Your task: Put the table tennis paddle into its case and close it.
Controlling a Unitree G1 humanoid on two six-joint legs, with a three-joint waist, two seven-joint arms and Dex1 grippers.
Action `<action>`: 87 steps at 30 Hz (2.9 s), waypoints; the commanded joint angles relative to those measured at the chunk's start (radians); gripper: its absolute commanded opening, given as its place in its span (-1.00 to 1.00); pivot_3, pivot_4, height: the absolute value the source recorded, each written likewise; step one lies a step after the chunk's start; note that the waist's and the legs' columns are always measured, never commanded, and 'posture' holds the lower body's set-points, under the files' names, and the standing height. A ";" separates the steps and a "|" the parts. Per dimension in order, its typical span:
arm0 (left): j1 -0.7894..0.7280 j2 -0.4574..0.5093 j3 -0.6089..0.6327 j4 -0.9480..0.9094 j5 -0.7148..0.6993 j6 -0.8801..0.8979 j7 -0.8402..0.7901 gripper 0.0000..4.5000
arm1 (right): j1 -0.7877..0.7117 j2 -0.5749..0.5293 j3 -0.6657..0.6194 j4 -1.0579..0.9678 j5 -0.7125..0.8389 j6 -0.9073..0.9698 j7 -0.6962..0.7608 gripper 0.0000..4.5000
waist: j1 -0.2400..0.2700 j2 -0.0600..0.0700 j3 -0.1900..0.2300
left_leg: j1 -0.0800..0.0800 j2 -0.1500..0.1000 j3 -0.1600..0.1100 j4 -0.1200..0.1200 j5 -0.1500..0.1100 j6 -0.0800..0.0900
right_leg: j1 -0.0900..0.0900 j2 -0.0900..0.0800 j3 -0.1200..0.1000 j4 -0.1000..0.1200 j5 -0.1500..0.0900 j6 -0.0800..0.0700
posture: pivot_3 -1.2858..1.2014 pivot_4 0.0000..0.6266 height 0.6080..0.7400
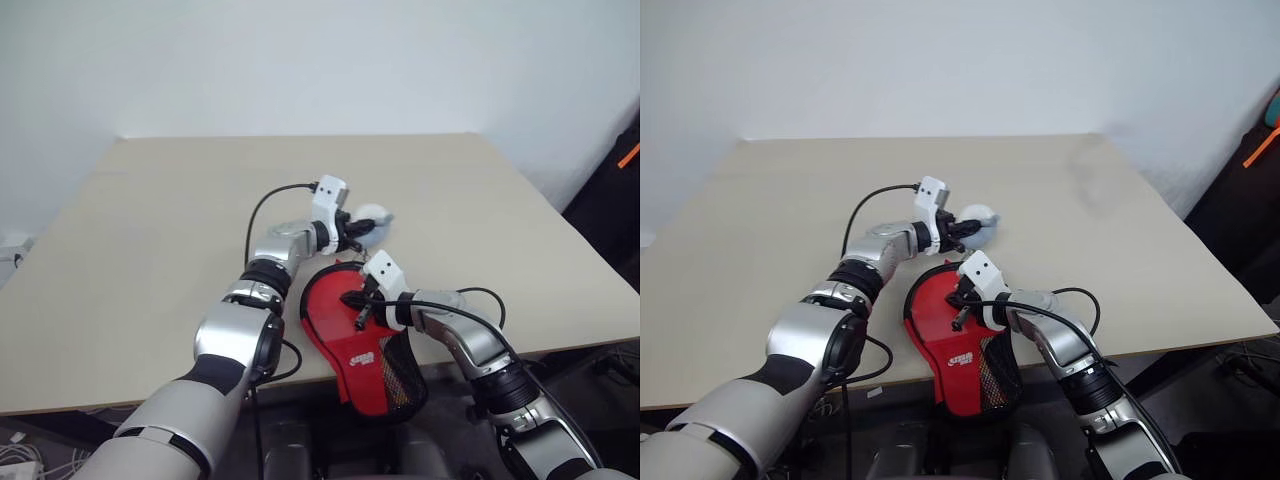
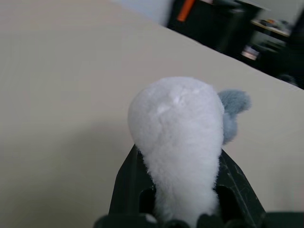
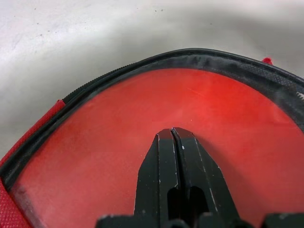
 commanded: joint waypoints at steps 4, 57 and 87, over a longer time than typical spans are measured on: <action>0.040 0.041 -0.095 -0.145 0.051 -0.002 -0.251 -0.43 | 0.018 -0.008 0.009 0.007 -0.012 0.028 -0.002 -1.00 | -0.001 0.001 0.000 | 0.000 0.001 0.000 0.000 0.000 0.000 | -0.001 0.000 0.000 0.000 0.000 0.000 | 0.03 -1.00 -0.30; 0.739 0.281 -0.163 -1.247 -0.205 0.412 -0.100 -1.00 | -0.766 0.074 -0.241 1.042 -0.075 -0.421 -0.072 0.99 | -0.010 0.003 0.000 | -0.001 0.003 0.008 0.001 -0.001 0.002 | -0.007 0.003 0.007 0.007 0.000 -0.001 | 0.03 -1.00 -0.30; 0.860 0.425 -0.168 -1.306 -0.215 0.392 -0.143 -1.00 | -0.753 0.267 -0.287 1.310 -0.203 -0.435 -0.025 0.99 | -0.035 0.007 -0.002 | 0.000 0.002 0.012 0.000 -0.002 0.000 | -0.013 0.001 0.015 0.018 -0.004 -0.002 | 0.03 -1.00 -0.30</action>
